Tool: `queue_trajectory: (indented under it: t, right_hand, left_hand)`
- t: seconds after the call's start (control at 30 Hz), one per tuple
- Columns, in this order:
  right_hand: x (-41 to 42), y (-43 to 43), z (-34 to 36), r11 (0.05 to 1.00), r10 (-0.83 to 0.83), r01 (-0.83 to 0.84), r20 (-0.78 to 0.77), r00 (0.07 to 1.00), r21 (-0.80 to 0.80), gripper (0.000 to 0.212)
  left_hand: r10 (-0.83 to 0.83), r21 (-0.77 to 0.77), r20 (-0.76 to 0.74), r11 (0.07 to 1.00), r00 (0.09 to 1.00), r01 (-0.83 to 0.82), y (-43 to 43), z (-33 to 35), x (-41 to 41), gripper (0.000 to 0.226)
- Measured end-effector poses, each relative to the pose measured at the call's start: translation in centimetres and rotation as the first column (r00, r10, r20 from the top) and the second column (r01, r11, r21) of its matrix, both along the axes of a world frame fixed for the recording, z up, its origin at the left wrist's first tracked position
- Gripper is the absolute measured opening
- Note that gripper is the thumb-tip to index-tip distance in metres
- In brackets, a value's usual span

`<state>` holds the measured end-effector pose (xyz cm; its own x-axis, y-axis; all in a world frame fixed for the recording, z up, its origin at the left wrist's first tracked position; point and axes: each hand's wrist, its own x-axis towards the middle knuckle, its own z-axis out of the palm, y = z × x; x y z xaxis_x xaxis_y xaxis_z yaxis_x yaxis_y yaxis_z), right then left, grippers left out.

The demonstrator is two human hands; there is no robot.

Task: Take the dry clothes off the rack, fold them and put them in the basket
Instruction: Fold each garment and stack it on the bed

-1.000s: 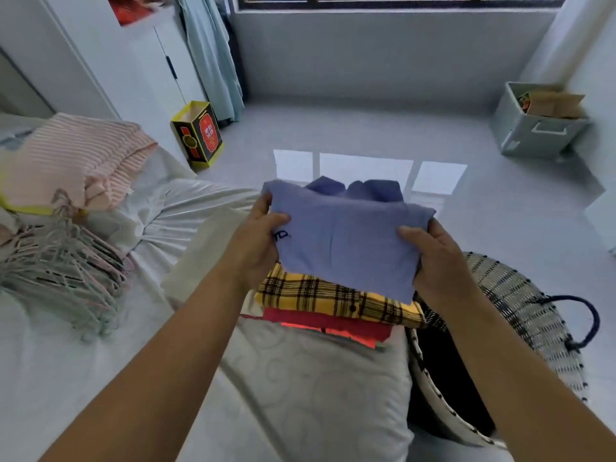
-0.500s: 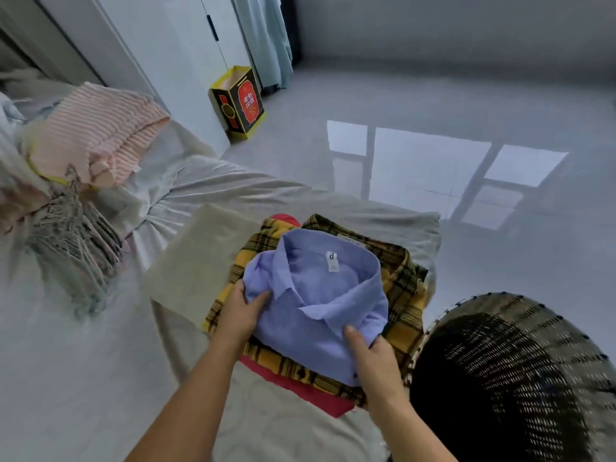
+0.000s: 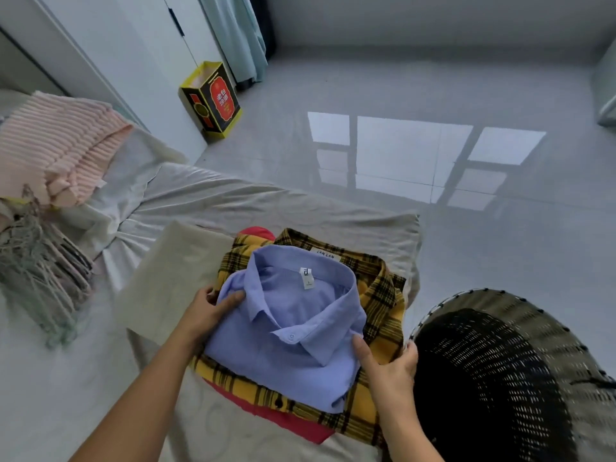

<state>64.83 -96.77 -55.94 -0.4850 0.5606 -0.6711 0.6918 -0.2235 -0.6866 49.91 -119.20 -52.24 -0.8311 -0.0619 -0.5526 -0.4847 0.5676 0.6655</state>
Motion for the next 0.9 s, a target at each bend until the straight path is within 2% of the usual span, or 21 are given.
queue_trajectory:
  t: [0.03,0.07,0.13,0.17,0.2,0.23,0.27,0.3,0.4,0.5,0.53,0.6,0.63,0.67,0.73,0.77,0.8,0.87,0.9]
  right_hand:
    - [-0.2,0.0,-0.1,0.989,-0.060,0.057,-0.018,0.998,-0.134,0.111]
    - [-0.6,-0.1,-0.7,0.972,-0.108,0.098,-0.035,0.994,-0.214,0.111]
    - [-1.5,-0.4,-1.3,0.961,-0.117,0.114,0.005,0.993,-0.250,0.113]
    - [-1.8,-0.6,-1.9,0.972,-0.068,0.078,0.054,0.996,-0.221,0.114]
    - [-1.9,-0.6,-2.8,0.983,-0.003,0.021,0.098,0.995,-0.181,0.109]
    - [-1.9,-0.6,-3.6,0.988,0.031,-0.006,0.159,0.987,-0.151,0.096]
    - [-1.6,-0.5,-4.9,0.992,0.051,-0.029,0.185,0.981,-0.120,0.084]
    - [-1.2,-0.6,-5.5,0.996,0.034,-0.018,0.192,0.981,-0.086,0.082]
    - [-1.5,-0.5,-3.2,0.999,-0.020,0.028,0.188,0.982,-0.039,0.095]
    - [-1.7,-0.4,-2.5,0.970,-0.146,0.184,0.225,0.963,-0.158,0.103]
    - [-1.6,-0.6,-2.7,0.962,-0.135,0.178,0.207,0.969,-0.206,0.105]
    - [-0.3,-0.3,-7.1,0.966,-0.134,0.173,0.197,0.971,-0.194,0.110]
    - [-0.4,-0.2,-6.6,0.964,-0.126,0.164,0.180,0.976,-0.212,0.107]
    - [-0.9,-0.2,-4.7,0.961,-0.119,0.154,0.159,0.980,-0.231,0.094]
    - [-1.9,-0.1,-2.2,0.948,-0.152,0.171,0.090,0.984,-0.268,0.050]
    - [-2.2,0.1,-2.0,0.940,-0.161,0.174,0.068,0.985,-0.294,0.034]
    - [-2.3,0.1,-1.9,0.936,-0.148,0.154,0.041,0.988,-0.316,0.033]
    - [-2.3,-0.1,-2.4,0.935,-0.112,0.105,0.000,0.994,-0.339,0.057]
    - [-2.2,-0.1,-2.9,0.938,-0.100,0.088,-0.019,0.995,-0.334,0.062]
  left_hand:
    - [-0.036,0.016,0.046,0.999,0.998,0.035,-0.4,-0.1,-0.5,0.066]
    - [-0.063,0.041,0.086,0.997,0.994,0.060,-0.3,0.1,-1.1,0.058]
    - [-0.129,0.072,0.143,0.990,0.981,0.120,-0.2,0.0,-1.7,0.024]
    - [-0.142,0.075,0.139,0.988,0.980,0.133,-0.2,-0.4,-2.1,0.020]
    - [-0.159,0.079,0.119,0.986,0.980,0.150,-0.1,-0.8,-2.4,0.026]
    - [-0.179,0.092,0.089,0.981,0.980,0.171,0.0,-1.0,-2.6,0.038]
    - [-0.191,0.110,0.070,0.977,0.979,0.183,0.0,-1.3,-2.9,0.050]
    - [-0.180,0.143,0.064,0.975,0.982,0.169,0.1,-1.6,-3.1,0.064]
    - [-0.088,0.194,0.108,0.979,0.990,0.066,0.3,-2.2,-3.8,0.093]
    - [-0.059,0.193,0.196,0.981,0.979,0.020,0.1,-2.6,-4.5,0.121]
    - [-0.070,0.180,0.240,0.983,0.968,0.026,-0.2,-2.8,-4.8,0.127]
    - [-0.121,0.168,0.311,0.983,0.943,0.071,-0.3,-2.7,-5.2,0.123]
    - [-0.150,0.162,0.327,0.982,0.933,0.101,-0.3,-2.7,-5.4,0.119]
    - [-0.177,0.155,0.327,0.979,0.928,0.132,-0.3,-2.7,-5.6,0.116]
    - [-0.214,0.153,0.318,0.973,0.924,0.172,-0.3,-2.8,-5.8,0.112]
    - [-0.220,0.161,0.322,0.971,0.921,0.176,-0.3,-2.8,-5.8,0.110]
    - [-0.221,0.170,0.329,0.970,0.918,0.172,-0.2,-2.9,-5.7,0.106]
    - [-0.188,0.180,0.340,0.975,0.921,0.133,0.1,-2.9,-5.5,0.087]
    - [-0.172,0.184,0.345,0.976,0.923,0.113,0.2,-2.9,-5.3,0.074]
